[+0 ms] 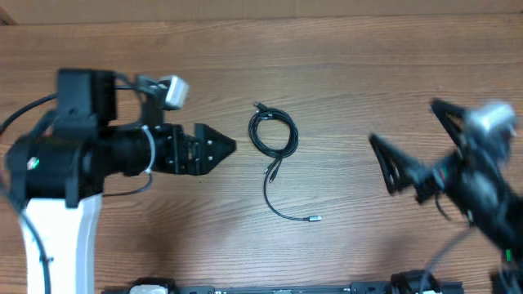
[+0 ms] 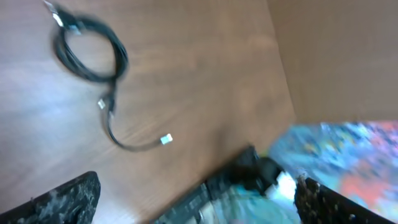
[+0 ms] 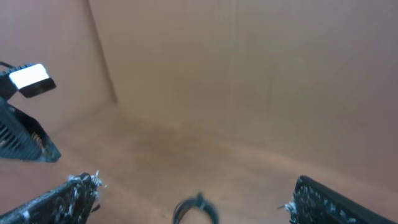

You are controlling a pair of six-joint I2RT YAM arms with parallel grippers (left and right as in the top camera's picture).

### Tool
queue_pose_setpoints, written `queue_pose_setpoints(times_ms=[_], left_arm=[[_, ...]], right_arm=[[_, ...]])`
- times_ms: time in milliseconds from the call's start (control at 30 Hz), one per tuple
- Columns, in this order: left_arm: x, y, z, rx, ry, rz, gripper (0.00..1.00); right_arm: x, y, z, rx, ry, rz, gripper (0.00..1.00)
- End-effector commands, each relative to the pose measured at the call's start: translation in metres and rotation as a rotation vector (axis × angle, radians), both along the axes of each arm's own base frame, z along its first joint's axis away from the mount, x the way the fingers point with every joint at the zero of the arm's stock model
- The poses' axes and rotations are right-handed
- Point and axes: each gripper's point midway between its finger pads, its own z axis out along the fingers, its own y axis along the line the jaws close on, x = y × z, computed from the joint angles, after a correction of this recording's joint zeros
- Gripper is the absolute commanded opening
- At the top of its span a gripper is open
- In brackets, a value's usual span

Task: Untangle cables
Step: 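Raise both arms and swing grippers toward the black cable bundle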

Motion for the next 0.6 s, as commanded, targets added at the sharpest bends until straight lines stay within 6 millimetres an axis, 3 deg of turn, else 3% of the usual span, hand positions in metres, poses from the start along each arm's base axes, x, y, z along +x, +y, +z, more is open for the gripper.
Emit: queue_pose_setpoints(times_ms=[0,233,367,567], left_arm=[[-0.006,-0.02,0.003,-0.02,0.019,-0.077,0.99],[0.013,-0.033,-0.026,0.21,-0.068,-0.114,0.99],[0.027,-0.029,-0.042,0.34,-0.098,-0.09,0.99],[0.048,-0.043,-0.049,0.321,-0.104,-0.087,1.0]], right_arm=[[0.019,0.012,-0.003,0.006,0.086,0.06,1.0],[0.052,0.023,-0.044,-0.001,0.282,0.099,1.0],[0.054,0.023,-0.064,-0.008,0.375,0.094,1.0],[0.05,0.023,-0.101,-0.023,0.551,0.091,1.0]])
